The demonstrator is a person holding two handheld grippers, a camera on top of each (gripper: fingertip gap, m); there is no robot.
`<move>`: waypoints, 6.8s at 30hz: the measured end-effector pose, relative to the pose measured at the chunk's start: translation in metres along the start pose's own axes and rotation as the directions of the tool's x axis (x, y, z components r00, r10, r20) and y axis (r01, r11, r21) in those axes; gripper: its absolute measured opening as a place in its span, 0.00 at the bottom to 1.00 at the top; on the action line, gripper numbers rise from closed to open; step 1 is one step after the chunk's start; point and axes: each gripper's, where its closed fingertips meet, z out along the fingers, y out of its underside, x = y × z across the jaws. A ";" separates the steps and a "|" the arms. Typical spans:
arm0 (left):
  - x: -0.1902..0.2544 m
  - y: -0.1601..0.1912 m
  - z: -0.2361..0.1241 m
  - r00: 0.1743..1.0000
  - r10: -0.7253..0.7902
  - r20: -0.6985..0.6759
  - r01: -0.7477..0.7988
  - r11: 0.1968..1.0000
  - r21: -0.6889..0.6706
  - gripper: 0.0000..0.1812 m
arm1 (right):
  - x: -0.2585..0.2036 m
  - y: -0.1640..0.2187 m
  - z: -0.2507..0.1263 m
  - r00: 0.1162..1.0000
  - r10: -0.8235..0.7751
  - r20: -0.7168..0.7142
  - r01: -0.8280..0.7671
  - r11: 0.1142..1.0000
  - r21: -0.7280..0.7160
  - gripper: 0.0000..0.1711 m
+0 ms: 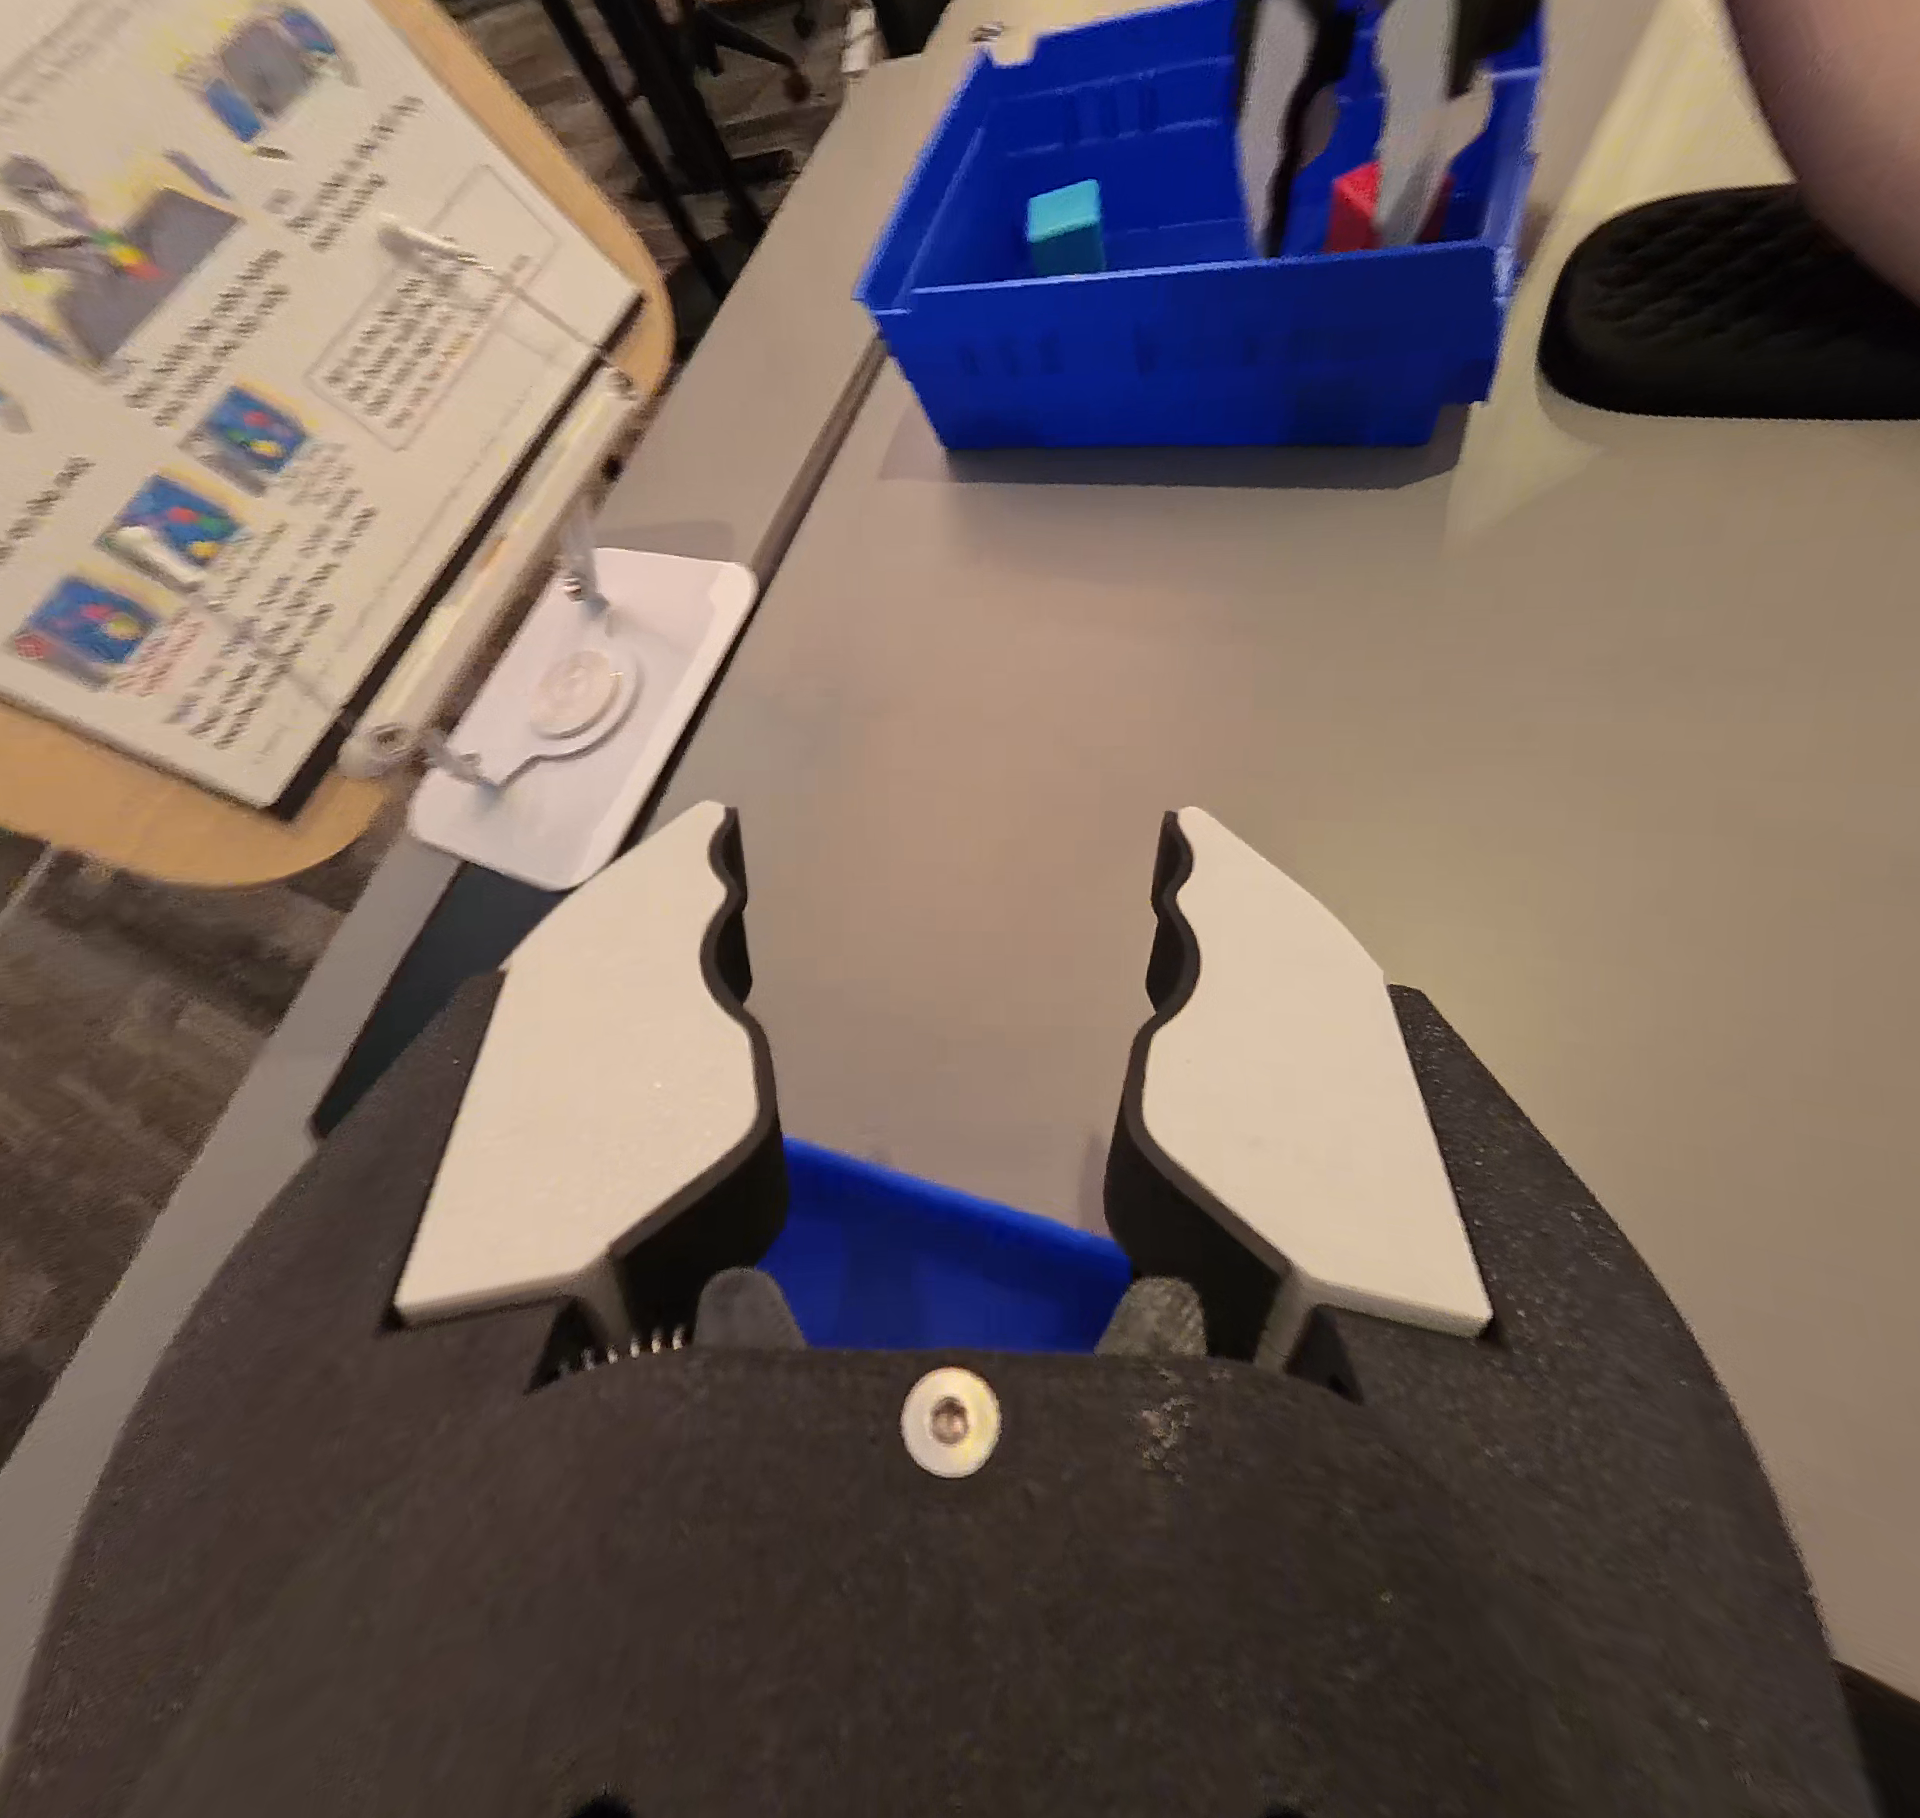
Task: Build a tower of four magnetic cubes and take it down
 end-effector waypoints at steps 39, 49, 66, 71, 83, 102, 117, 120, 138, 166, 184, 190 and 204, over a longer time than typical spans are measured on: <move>-0.073 0.256 -0.049 0.539 -0.596 0.595 0.839 0.315 -0.443 0.04 | 0.096 0.076 -0.028 0.506 0.753 -0.422 -0.814 0.578 0.055 0.03; -0.046 0.199 0.031 0.745 -0.348 0.569 0.666 0.423 -0.614 0.16 | 0.062 0.000 0.019 0.654 0.661 -0.368 -0.725 0.686 -0.056 0.04; -0.006 0.146 0.095 0.834 -0.341 0.434 0.551 0.570 -0.609 0.26 | 0.082 0.031 0.018 0.561 0.669 -0.487 -0.792 0.606 -0.078 0.11; 0.000 0.133 0.112 0.874 -0.365 0.321 0.486 0.653 -0.581 0.37 | 0.079 0.037 0.015 0.496 0.812 -0.308 -0.855 0.518 -0.009 0.05; -0.035 0.053 0.036 0.844 -0.486 0.225 0.529 0.821 -0.212 0.33 | 0.087 0.051 0.005 0.488 0.840 -0.239 -0.872 0.480 -0.096 0.04; -0.144 0.056 -0.127 0.419 -0.471 0.776 0.474 0.843 0.255 0.49 | 0.078 0.047 -0.109 0.410 0.857 -0.313 -0.899 0.438 0.021 0.04; -0.130 0.057 -0.186 0.319 -0.493 0.809 0.492 0.816 0.303 0.51 | 0.010 -0.258 -0.028 0.809 0.570 -0.142 -0.588 0.785 -0.196 0.04; -0.116 0.065 -0.216 0.282 -0.558 0.780 0.531 0.768 0.357 0.53 | -0.009 -0.307 0.023 0.855 0.515 -0.061 -0.514 0.827 -0.228 0.04; -0.106 0.049 -0.253 0.227 -0.538 0.812 0.420 0.806 0.417 0.53 | -0.086 -0.446 0.221 0.949 0.315 -0.012 -0.297 0.882 -0.366 0.05; -0.104 0.035 -0.211 0.321 -0.462 0.827 0.434 0.848 0.305 0.53 | -0.058 -0.457 0.220 0.965 0.230 -0.125 -0.225 0.973 0.056 0.33; -0.065 -0.006 -0.008 0.712 -0.428 0.556 0.453 0.886 0.102 0.52 | 0.035 -0.228 -0.122 0.248 0.381 -0.891 0.191 0.882 0.431 0.40; -0.054 0.046 0.061 0.733 -0.393 0.556 0.544 0.828 -0.132 0.56 | 0.067 -0.156 -0.156 0.183 0.491 -0.852 0.143 0.844 0.518 0.39; -0.019 0.116 0.117 0.782 -0.384 0.490 0.605 0.656 -0.451 0.49 | 0.104 -0.100 -0.110 0.400 0.548 -0.735 -0.160 0.831 0.532 0.32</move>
